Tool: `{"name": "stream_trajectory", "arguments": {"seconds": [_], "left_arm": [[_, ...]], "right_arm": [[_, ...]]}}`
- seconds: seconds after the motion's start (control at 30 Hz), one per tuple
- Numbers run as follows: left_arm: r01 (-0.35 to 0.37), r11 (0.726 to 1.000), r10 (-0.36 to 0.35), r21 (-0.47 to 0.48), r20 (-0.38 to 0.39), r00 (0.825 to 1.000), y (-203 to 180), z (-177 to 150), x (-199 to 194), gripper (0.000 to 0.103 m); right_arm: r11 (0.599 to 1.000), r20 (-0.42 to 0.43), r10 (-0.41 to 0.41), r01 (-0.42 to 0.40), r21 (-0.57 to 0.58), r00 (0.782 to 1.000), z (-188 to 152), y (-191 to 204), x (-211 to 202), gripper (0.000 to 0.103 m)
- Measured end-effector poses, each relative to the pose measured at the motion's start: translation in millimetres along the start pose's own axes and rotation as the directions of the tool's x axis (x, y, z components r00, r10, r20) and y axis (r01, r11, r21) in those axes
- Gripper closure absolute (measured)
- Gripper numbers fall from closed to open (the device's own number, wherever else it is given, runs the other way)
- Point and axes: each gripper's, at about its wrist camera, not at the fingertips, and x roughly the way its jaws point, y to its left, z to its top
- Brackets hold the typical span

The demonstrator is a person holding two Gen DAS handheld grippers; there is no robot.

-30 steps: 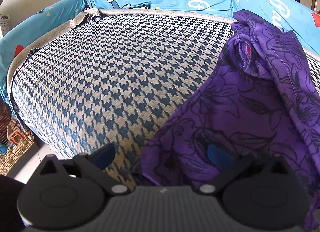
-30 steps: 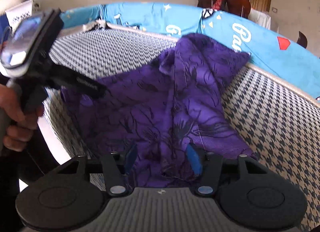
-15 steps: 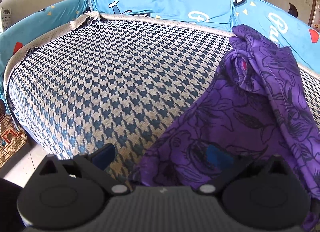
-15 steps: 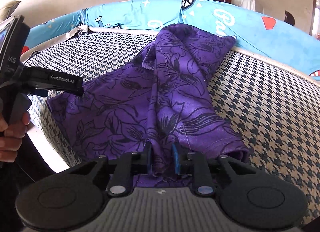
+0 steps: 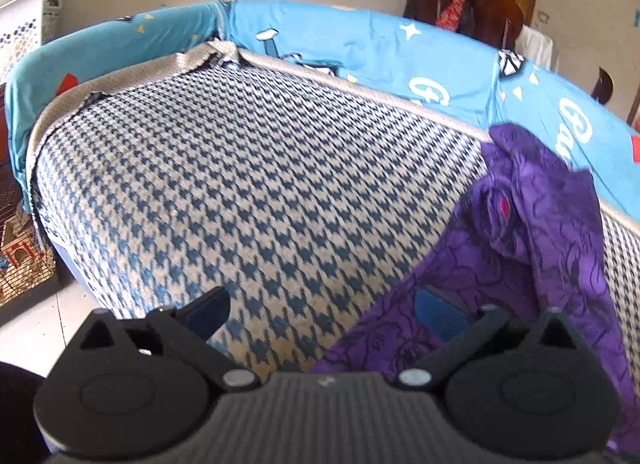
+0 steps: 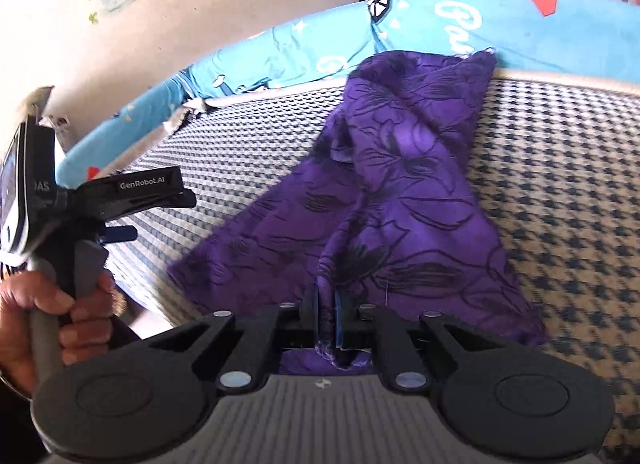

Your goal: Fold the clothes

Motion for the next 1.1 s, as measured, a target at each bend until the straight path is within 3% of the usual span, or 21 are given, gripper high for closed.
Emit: {"name": "stream_trajectory", "arguments": {"seconds": [0.17, 0.37, 0.6, 0.77, 0.87, 0.97, 1.1], "left_arm": [[-0.018, 0.997, 0.021, -0.068, 0.043, 0.999, 20.0, 9.8, -10.2, 0.0], [-0.037, 0.989, 0.049, -0.142, 0.083, 0.995, 41.0, 19.1, -22.3, 0.0], [-0.086, 0.974, 0.115, -0.208, 0.134, 0.984, 61.9, 26.1, -37.9, 0.0], [-0.095, 0.969, 0.126, -0.228, 0.123, 0.984, 69.1, 28.3, -37.2, 0.0], [-0.095, 0.971, 0.122, -0.218, 0.112, 0.986, 67.1, 28.3, -34.6, 0.0], [-0.093, 0.977, 0.118, -0.194, 0.119, 0.986, 60.0, 27.6, -33.6, 0.0], [-0.078, 0.986, 0.096, -0.149, 0.118, 0.988, 48.8, 24.9, -31.6, 0.0]], "right_arm": [[0.992, 0.003, 0.128, -0.128, 0.018, 0.992, 19.2, 28.5, 11.6, 0.093], [0.966, 0.035, 0.259, -0.26, 0.003, 0.965, 43.6, 70.1, 26.3, 0.093], [0.946, 0.023, 0.324, -0.323, -0.021, 0.946, 58.5, 105.8, 61.6, 0.093], [0.953, -0.048, 0.299, -0.3, -0.031, 0.953, 49.9, 106.0, 82.6, 0.085], [0.956, -0.045, 0.289, -0.291, -0.043, 0.956, 45.9, 101.1, 79.2, 0.077], [0.96, -0.032, 0.275, -0.277, -0.046, 0.961, 45.6, 94.4, 71.1, 0.076], [0.974, -0.008, 0.219, -0.22, -0.049, 0.976, 43.1, 77.8, 55.4, 0.068]]}}
